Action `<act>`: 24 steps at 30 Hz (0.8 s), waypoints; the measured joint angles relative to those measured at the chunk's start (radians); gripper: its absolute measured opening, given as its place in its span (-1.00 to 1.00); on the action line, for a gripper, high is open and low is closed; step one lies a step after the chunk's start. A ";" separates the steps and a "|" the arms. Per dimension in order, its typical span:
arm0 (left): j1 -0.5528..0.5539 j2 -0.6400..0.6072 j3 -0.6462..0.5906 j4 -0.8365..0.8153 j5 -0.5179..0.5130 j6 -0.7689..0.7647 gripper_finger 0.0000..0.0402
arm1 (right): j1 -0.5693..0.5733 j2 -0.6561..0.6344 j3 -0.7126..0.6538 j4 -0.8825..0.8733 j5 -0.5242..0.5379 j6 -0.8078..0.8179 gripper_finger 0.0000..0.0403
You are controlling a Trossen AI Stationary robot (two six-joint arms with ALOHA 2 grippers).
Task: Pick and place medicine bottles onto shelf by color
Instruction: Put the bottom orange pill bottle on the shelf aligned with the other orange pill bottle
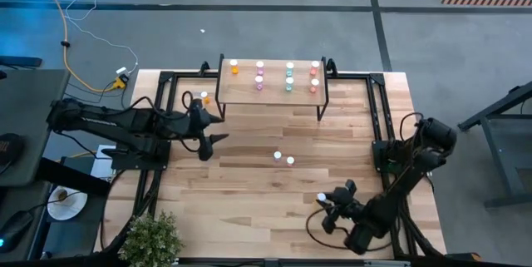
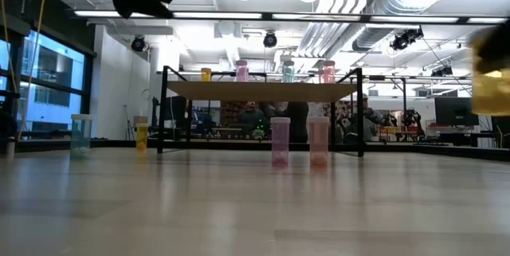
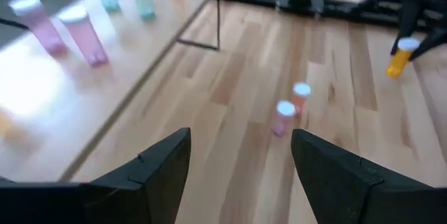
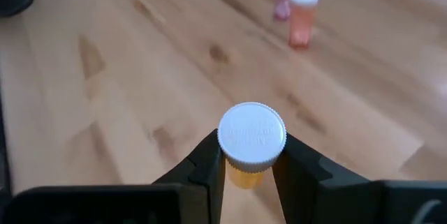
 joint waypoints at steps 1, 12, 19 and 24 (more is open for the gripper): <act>-0.010 0.005 0.000 0.012 -0.023 0.000 0.18 | -0.017 -0.009 0.000 0.000 0.000 -0.018 -0.56; -0.073 0.088 -0.070 0.186 -0.302 -0.061 0.18 | -0.191 -0.168 0.000 0.025 0.019 -0.265 -0.56; -0.097 0.115 -0.145 0.386 -0.412 -0.060 0.18 | -0.288 -0.259 0.000 0.146 0.001 -0.524 -0.56; -0.127 0.165 -0.145 0.405 -0.516 -0.081 0.18 | -0.373 -0.294 0.000 0.264 -0.065 -0.729 -0.56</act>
